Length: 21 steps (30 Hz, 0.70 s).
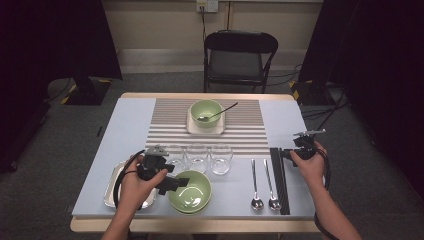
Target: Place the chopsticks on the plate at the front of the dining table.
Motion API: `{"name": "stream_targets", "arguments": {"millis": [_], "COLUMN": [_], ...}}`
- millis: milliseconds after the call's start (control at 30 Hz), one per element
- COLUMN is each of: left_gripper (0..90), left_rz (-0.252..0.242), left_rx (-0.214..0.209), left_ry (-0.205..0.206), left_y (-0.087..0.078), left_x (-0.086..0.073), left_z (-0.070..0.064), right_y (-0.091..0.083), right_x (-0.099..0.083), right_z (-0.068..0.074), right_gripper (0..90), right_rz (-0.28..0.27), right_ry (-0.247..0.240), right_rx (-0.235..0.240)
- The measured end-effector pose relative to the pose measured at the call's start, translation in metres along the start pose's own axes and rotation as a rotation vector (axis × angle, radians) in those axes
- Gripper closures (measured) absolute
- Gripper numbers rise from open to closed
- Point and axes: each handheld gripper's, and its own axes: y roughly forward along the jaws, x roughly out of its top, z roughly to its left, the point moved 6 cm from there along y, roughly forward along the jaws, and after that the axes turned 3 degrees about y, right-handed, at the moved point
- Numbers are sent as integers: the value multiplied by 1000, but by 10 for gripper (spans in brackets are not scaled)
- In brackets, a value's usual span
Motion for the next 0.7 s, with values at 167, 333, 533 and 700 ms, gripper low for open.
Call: {"name": "stream_targets", "arguments": {"millis": [167,333,533,700], "left_gripper": [217,217,217,217], "left_rz": [0,0,-2,4], "left_rx": [1,0,2,3], "left_ry": [0,3,6,10], "left_y": [0,0,-2,-2], "left_x": [0,0,0,0], "left_z": [0,0,0,2], "right_y": [0,0,2,3], "right_x": [0,2,7,11], "right_z": [-1,-2,-8,-15], "right_gripper": [796,819,832,828], "right_rz": [4,9,-4,-3], "right_ry": [-6,-7,-2,2], "right_rx": [-20,-34,-45,-50]}}
